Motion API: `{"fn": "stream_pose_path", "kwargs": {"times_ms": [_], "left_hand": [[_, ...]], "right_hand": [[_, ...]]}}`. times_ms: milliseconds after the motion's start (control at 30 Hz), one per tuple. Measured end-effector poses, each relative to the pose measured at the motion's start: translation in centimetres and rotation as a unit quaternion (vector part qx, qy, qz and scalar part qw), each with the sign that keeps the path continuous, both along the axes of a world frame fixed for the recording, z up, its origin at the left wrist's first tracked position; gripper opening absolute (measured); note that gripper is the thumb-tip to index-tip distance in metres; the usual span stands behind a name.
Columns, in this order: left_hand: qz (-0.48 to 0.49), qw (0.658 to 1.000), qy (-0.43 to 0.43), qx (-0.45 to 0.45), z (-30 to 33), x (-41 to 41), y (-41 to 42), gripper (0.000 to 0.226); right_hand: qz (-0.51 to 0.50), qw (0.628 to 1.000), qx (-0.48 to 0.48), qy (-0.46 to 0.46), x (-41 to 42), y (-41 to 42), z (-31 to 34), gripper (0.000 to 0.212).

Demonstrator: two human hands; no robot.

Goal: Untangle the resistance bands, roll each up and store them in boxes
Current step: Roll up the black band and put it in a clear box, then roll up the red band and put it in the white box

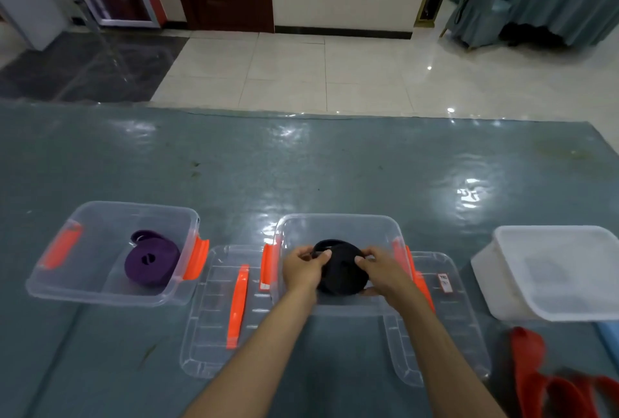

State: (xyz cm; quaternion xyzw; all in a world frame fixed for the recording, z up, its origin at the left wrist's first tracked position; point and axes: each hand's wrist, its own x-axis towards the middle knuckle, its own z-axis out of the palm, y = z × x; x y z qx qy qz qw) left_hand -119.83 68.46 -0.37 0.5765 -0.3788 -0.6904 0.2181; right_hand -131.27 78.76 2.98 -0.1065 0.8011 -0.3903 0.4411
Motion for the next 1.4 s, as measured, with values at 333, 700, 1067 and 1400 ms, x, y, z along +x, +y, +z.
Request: {"fn": "stream_pose_path", "kwargs": {"times_ms": [333,700,1067,1400], "left_hand": [[-0.001,0.996,-0.089,0.005,-5.3,-2.4,-2.7,0.022],[-0.119,0.968,-0.204,-0.083,-6.2,-2.8,-3.7,0.028],[-0.358,0.865,-0.276,-0.216,0.7,0.0,-2.8,0.037],[-0.508,0.599,-0.316,-0.533,8.9,10.8,7.1,0.03]], "right_hand": [[0.123,0.986,0.091,0.071,-1.4,-2.8,-4.5,0.028],[0.138,0.981,0.114,0.077,-0.9,-3.1,-5.9,0.031],[0.137,0.966,0.006,0.221,1.5,1.4,1.8,0.045],[0.157,0.914,0.027,0.373,8.8,15.9,6.2,0.026]]}}
